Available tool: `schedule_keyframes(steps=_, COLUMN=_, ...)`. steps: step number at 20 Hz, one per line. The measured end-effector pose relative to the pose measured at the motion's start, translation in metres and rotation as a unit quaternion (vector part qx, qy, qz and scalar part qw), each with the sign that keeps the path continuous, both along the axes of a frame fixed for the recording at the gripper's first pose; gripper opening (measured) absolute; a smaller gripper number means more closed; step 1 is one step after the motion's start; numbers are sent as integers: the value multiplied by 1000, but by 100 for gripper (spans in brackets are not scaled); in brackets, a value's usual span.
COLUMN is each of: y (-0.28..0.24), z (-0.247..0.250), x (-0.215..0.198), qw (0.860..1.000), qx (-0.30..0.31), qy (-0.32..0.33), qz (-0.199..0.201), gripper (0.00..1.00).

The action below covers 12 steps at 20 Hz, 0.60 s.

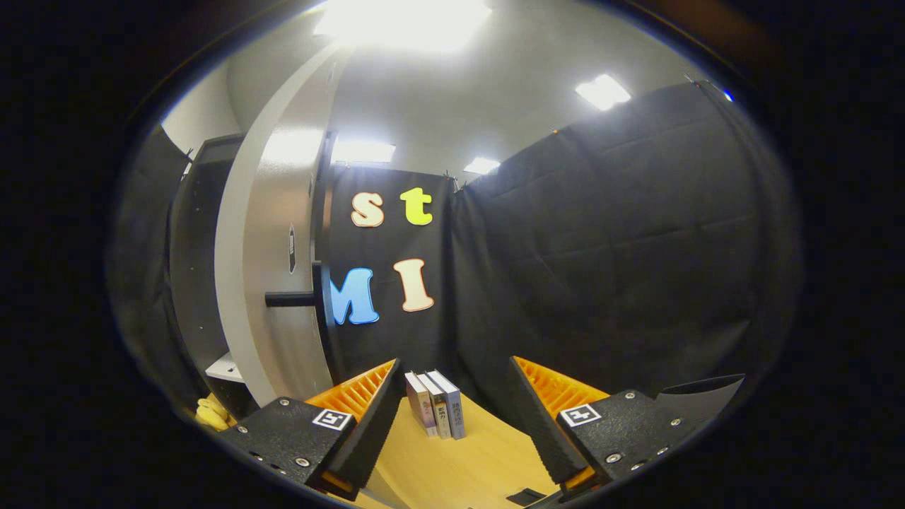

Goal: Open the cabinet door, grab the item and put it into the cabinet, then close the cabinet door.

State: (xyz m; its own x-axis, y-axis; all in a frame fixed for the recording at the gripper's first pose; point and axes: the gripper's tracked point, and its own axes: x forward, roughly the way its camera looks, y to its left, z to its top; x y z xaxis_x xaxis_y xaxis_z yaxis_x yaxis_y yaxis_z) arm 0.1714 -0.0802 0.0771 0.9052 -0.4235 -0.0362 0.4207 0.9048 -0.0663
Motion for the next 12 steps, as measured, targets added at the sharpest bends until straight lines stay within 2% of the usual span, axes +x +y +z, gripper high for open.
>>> schedule_keyframes(steps=12, y=54, z=-3, x=-6, qw=999, qx=6, qy=-3, qz=37, gripper=91)
